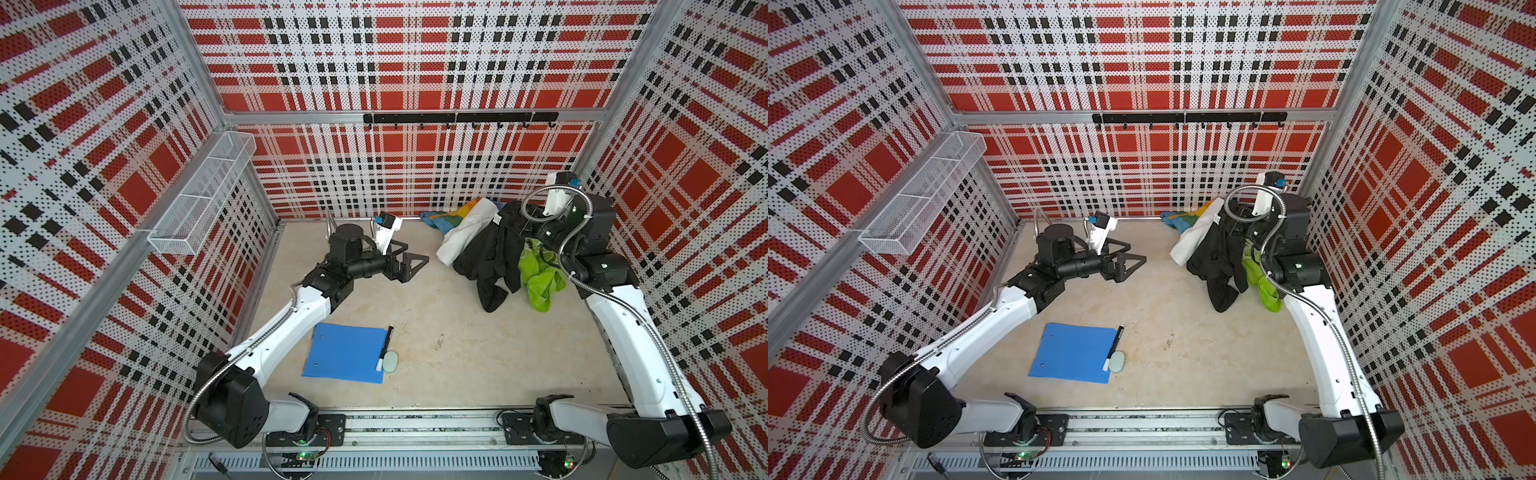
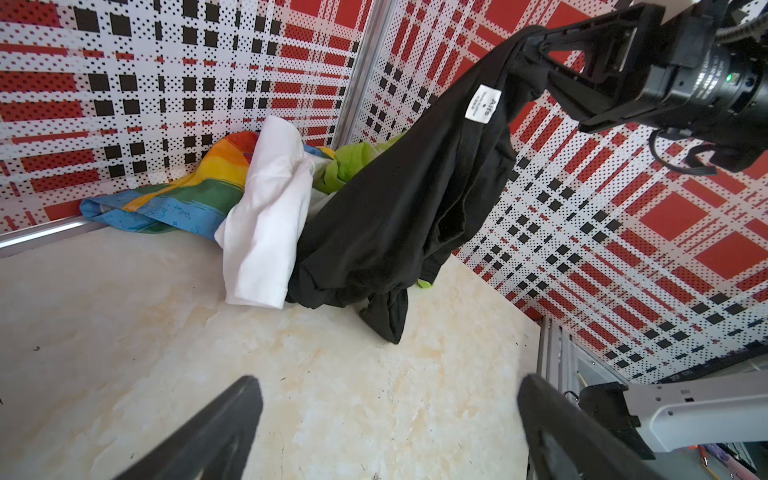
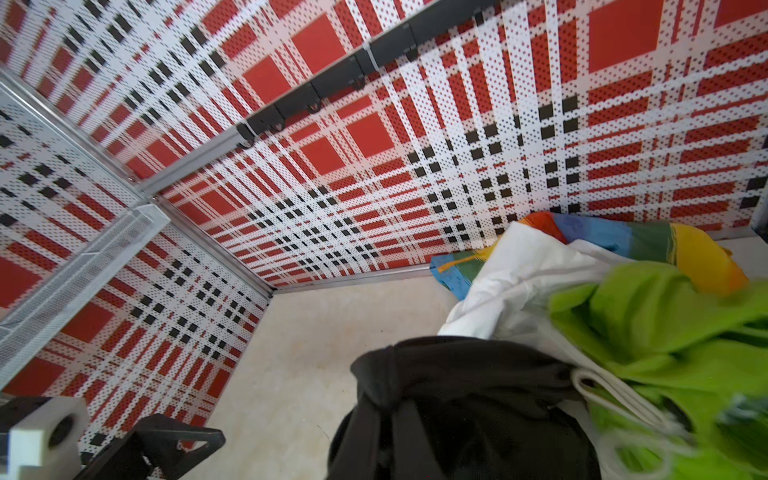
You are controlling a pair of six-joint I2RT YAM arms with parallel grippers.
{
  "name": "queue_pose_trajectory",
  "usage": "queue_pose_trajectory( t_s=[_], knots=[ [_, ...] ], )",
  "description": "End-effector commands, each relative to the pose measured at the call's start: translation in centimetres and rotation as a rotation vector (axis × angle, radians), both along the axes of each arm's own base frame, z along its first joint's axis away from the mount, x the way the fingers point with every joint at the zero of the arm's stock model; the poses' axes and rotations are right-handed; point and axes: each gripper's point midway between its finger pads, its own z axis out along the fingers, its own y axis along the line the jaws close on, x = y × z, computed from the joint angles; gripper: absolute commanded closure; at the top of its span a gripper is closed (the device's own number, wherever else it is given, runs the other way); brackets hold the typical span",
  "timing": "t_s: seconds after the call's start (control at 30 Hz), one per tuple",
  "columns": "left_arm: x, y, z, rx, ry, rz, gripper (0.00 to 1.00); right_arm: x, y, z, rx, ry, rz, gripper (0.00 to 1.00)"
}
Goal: Pick out a specific cloth from the pile
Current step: 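Lift the black shirt up out of the pile with the right gripper, then swing the held black shirt toward the left gripper while the left arm draws back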
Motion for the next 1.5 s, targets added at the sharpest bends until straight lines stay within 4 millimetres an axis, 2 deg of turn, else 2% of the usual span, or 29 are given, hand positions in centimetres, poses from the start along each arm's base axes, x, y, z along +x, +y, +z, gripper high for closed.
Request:
queue_pose_trajectory(
  t_s=[0.0, 0.37, 0.6, 0.83, 1.07, 1.2, 1.37, 1.47],
  knots=[
    [-0.7, 0.2, 1.9, -0.044, -0.049, -0.029, 0.01, -3.5, 0.5, 10.4, 0.083, -0.315, 0.055, 0.96],
    [-0.6, 0.5, 2.1, -0.051, -0.048, -0.02, 0.01, -5.8, 1.6, 15.5, 0.172, -0.451, 0.152, 0.96],
    [-0.7, 0.6, 2.5, -0.055, -0.055, -0.017, 0.01, -5.9, 1.8, 16.2, 0.181, -0.472, 0.169, 0.96],
    [-0.9, 1.3, 3.3, -0.086, -0.064, -0.044, 0.01, -7.4, 3.0, 18.6, 0.24, -0.569, 0.28, 0.96],
    [-1.6, 2.0, 4.4, -0.1, -0.103, -0.062, 0.01, -9.3, 2.8, 21.4, 0.342, -0.715, 0.33, 0.97],
    [-1.8, 3.3, 5.7, -0.145, -0.125, -0.077, 0.01, -10.7, 3.7, 23.4, 0.414, -0.796, 0.431, 0.97],
    [-0.9, 6.6, 7.4, -0.161, -0.168, 0.016, 0.01, -9.7, 6.2, 24.1, 0.403, -0.788, 0.454, 0.97],
    [-0.1, 9.7, 8.7, -0.174, -0.214, 0.106, 0.01, -8.8, 8.5, 24.0, 0.422, -0.763, 0.492, 0.97]
  ],
)
